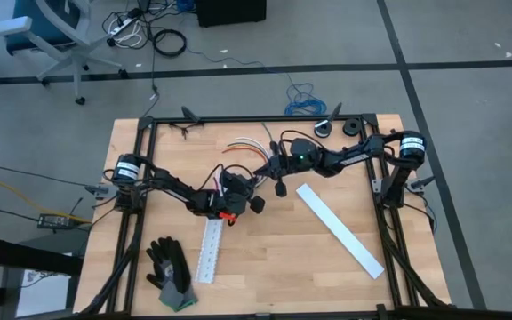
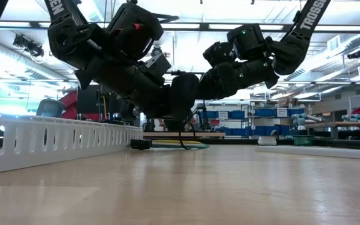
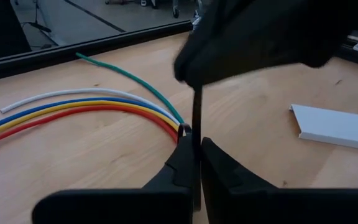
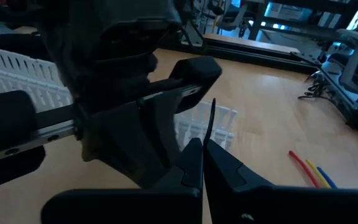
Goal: Ziptie cables
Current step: Wrap the cable wires with the black zip tie
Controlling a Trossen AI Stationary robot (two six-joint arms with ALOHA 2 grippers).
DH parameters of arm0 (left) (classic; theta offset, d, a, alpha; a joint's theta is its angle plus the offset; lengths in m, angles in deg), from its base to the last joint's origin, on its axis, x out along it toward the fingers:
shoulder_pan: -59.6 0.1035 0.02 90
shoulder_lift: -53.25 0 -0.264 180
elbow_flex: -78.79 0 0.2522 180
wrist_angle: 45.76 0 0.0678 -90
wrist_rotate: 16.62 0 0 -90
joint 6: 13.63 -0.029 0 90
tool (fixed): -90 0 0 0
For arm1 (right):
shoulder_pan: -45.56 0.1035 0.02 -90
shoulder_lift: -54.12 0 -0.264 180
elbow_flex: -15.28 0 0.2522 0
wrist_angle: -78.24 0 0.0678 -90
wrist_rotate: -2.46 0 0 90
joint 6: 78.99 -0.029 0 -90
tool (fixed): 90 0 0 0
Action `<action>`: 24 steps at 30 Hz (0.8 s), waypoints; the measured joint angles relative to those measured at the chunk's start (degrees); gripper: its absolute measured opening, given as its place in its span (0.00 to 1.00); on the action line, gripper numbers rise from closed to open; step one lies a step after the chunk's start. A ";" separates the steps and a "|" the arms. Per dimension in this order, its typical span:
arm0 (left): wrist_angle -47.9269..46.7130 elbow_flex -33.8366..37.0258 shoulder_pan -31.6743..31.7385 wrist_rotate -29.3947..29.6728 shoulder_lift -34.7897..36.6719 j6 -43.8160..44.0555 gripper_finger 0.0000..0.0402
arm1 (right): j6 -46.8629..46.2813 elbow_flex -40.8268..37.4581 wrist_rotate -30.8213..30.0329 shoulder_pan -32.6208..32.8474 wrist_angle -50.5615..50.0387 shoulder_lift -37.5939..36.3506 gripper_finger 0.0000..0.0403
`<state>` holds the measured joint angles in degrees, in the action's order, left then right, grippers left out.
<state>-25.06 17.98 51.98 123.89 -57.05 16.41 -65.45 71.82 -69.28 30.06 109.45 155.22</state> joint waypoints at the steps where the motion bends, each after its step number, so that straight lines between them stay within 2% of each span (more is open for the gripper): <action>1: -0.07 0.00 0.00 0.03 0.00 0.00 0.03 | -0.34 0.00 -0.01 -0.29 0.27 0.00 0.00; 24: -3.13 0.00 0.04 -2.00 0.02 0.63 0.03 | -3.41 -0.04 0.05 -8.61 0.58 -10.94 0.00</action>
<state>-28.19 17.98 52.03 121.90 -57.03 17.03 -68.86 71.78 -69.23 21.45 110.04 144.28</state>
